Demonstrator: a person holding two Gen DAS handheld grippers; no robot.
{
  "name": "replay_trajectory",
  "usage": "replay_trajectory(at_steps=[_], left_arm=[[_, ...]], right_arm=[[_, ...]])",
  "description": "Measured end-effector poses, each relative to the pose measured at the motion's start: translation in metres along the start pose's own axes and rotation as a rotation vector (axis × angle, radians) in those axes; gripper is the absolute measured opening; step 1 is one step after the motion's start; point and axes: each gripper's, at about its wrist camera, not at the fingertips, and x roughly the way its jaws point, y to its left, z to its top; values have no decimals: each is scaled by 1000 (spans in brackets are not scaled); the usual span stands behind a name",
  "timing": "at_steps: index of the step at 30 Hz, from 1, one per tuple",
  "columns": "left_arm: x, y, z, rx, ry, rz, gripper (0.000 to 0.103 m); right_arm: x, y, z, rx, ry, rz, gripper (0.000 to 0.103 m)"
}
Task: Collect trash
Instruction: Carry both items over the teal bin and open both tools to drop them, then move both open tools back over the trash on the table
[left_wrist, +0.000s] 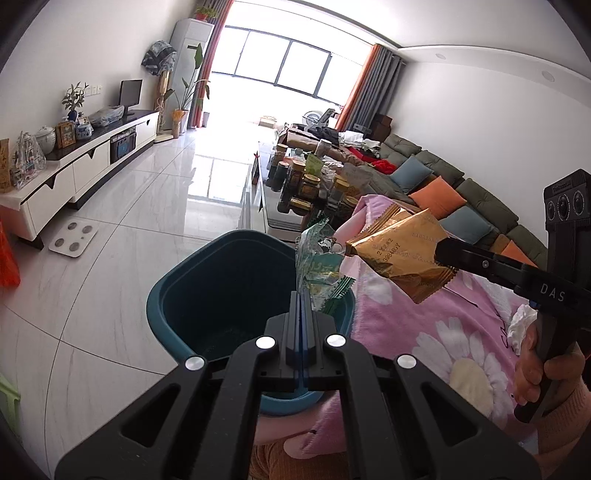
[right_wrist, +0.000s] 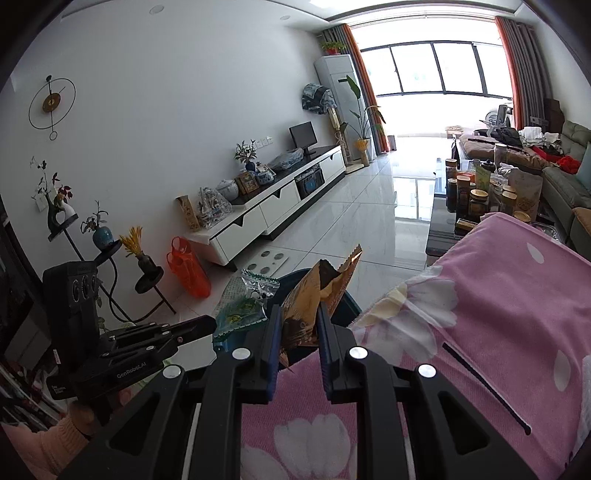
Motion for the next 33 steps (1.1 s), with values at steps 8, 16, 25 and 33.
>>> replay_trajectory(at_steps=[8,16,25,33], left_arm=[[41,27,-6,-51,73,46,1],[76,32,-7,-119,106,67,25],[64,-4,3,-37,28,70,37],[20,-92,-2,152,-58,-87,51]], right_arm=[[56,6,-3,-17,131,-11,20],[75,7,-2,-2,155,-29,32],[35,-5,-3,21,78,-19,33],[-51,-12,-16,-21,-59,-72,43]])
